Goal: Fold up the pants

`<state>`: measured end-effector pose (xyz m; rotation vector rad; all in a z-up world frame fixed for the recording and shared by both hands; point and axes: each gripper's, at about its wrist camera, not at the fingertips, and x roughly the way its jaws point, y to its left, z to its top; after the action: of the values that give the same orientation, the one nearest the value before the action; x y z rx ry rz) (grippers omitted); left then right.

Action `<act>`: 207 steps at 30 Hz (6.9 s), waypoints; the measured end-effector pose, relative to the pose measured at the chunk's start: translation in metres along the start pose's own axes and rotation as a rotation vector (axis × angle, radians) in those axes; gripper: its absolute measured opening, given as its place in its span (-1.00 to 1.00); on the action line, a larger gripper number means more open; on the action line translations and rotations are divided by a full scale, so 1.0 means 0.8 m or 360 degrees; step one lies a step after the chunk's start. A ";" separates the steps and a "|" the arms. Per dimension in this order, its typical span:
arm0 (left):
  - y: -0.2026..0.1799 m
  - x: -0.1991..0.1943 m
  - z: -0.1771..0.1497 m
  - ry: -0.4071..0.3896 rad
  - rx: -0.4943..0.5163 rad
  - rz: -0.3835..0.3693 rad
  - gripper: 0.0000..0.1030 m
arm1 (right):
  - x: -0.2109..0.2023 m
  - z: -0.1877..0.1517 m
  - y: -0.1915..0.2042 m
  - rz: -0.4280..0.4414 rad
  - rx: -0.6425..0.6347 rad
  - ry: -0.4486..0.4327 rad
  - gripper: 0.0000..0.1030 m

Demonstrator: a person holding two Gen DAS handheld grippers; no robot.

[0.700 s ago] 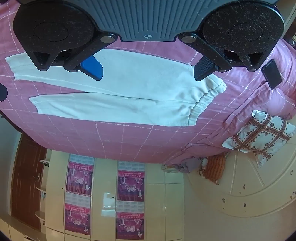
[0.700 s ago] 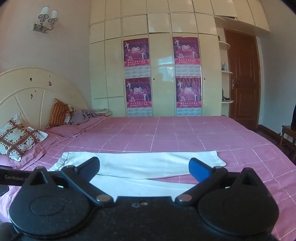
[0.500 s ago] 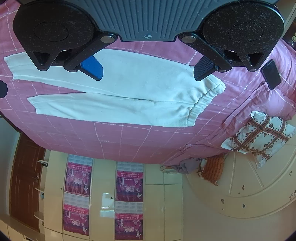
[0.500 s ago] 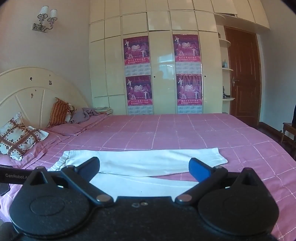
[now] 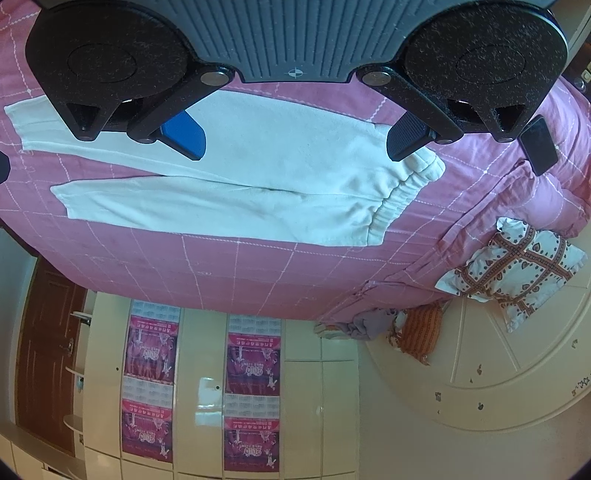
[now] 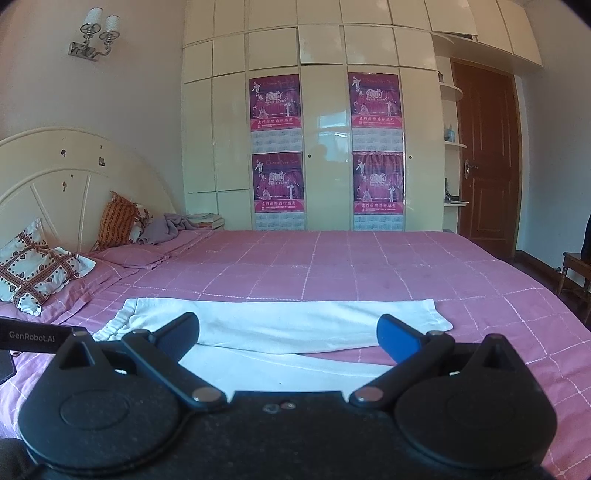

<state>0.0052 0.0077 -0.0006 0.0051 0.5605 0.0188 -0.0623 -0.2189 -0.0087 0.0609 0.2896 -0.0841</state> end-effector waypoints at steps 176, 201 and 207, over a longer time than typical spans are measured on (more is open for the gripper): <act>0.238 0.453 0.053 0.0597 -0.0175 -0.0042 -0.53 | 0.399 -0.096 0.228 0.0894 -0.0896 0.0764 -0.82; 0.252 0.418 -0.022 0.0766 -0.0983 -0.0282 -0.76 | 0.422 -0.102 0.108 0.0389 0.0378 0.1158 0.03; 0.253 0.417 -0.006 0.0717 -0.0898 -0.0285 -0.80 | 0.474 -0.107 0.101 0.0057 0.0605 0.1314 -0.80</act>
<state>0.2821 0.2164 -0.1800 -0.6111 0.9886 0.0030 0.2834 -0.1605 -0.1955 0.4843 1.0954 -0.0744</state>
